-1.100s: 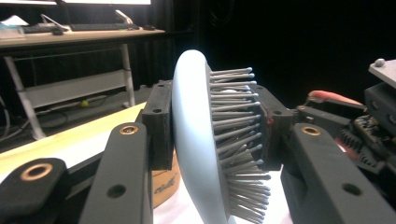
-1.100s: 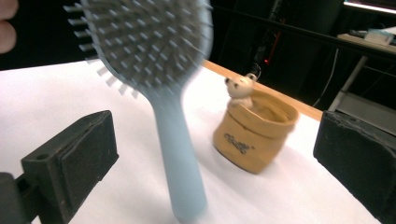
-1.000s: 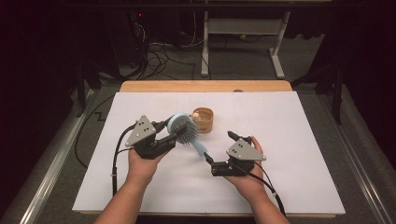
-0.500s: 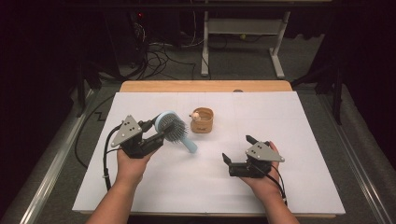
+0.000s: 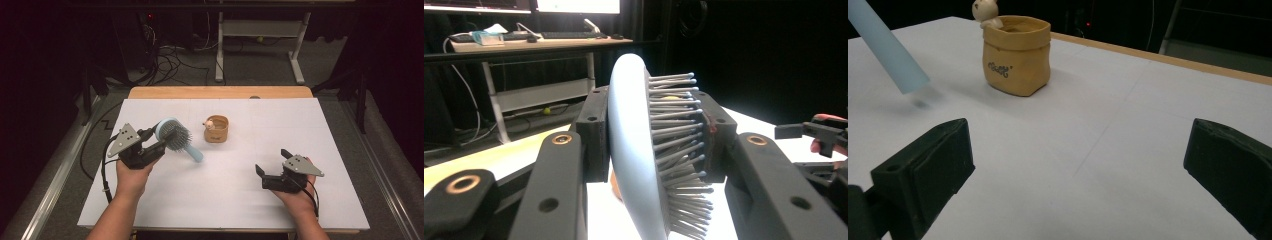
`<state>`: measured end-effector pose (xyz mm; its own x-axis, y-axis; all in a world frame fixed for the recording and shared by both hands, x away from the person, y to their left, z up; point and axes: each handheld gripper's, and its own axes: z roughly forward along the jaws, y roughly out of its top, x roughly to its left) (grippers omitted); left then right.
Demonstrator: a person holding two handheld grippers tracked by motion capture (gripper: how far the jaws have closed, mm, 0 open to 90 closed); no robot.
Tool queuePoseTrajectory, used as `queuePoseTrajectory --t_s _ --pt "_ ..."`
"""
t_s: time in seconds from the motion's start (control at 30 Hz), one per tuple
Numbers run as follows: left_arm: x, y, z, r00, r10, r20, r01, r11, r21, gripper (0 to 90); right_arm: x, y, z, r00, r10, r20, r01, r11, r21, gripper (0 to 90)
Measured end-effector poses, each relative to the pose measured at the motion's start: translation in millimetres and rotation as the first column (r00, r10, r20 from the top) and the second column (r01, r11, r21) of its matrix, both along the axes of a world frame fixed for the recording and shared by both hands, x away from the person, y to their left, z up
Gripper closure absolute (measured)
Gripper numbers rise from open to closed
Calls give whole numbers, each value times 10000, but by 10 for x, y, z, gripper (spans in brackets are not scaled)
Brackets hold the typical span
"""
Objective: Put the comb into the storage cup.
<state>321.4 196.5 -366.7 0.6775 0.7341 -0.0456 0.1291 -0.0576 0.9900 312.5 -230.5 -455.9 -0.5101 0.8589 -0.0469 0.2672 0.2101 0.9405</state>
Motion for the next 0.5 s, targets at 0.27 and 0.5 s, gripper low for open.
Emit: queuePoseTrajectory --t_s 0.27,0.5 --pt "3 79 17 9998 204 -3 -204 9998 -44 582 -103 -205 -6 9993 -370 110 368 9992 155 2" --pt "9 81 34 9997 245 33 -245 9997 -40 582 -193 -383 -7 9975 -705 105 701 9969 363 2"
